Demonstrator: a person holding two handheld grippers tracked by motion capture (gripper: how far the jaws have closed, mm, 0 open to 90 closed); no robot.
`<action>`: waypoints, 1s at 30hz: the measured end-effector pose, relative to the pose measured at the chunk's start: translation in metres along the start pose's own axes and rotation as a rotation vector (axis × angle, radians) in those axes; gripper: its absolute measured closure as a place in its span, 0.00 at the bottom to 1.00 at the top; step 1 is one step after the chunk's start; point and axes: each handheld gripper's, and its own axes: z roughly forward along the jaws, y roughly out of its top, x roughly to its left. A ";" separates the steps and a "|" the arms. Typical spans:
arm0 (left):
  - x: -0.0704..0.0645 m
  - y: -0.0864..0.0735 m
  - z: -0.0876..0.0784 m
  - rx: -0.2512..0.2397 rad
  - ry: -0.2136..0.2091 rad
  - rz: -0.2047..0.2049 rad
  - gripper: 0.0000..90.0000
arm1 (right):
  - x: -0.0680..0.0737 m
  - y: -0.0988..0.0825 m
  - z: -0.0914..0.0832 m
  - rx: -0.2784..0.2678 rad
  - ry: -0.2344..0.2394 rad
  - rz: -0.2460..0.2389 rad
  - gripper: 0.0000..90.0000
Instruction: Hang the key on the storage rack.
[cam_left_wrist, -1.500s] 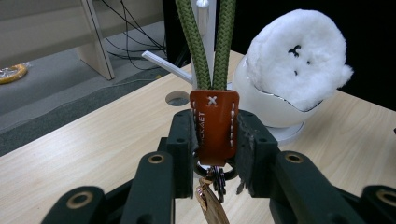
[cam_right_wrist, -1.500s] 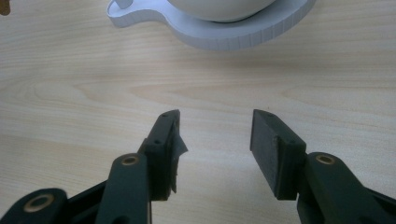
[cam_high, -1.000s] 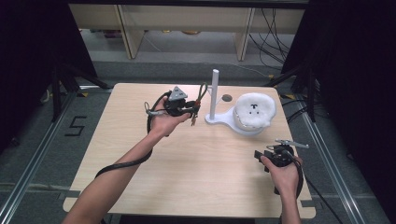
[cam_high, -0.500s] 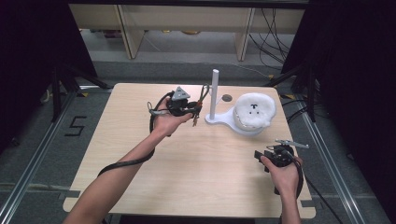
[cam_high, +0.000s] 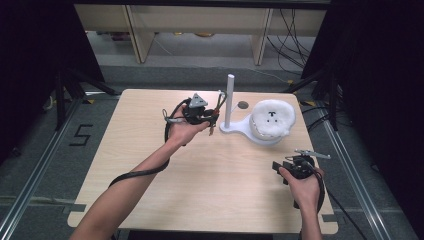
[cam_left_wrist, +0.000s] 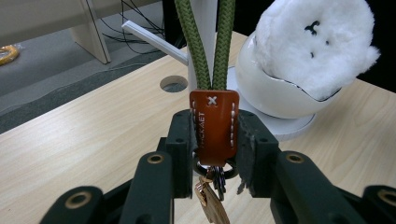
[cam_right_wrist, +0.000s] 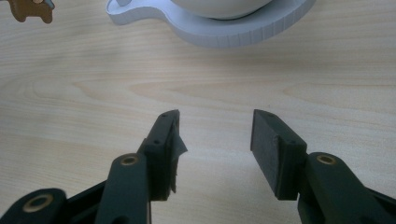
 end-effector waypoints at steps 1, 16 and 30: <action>0.000 0.000 0.001 0.003 -0.003 0.001 0.76 | 0.000 0.000 0.000 0.000 -0.001 0.000 0.59; -0.003 0.000 0.009 0.007 0.016 0.016 0.75 | 0.001 -0.002 0.001 0.009 0.004 -0.004 0.59; -0.002 0.001 0.010 0.033 -0.005 0.001 0.73 | 0.002 -0.002 -0.001 0.011 0.018 0.028 0.59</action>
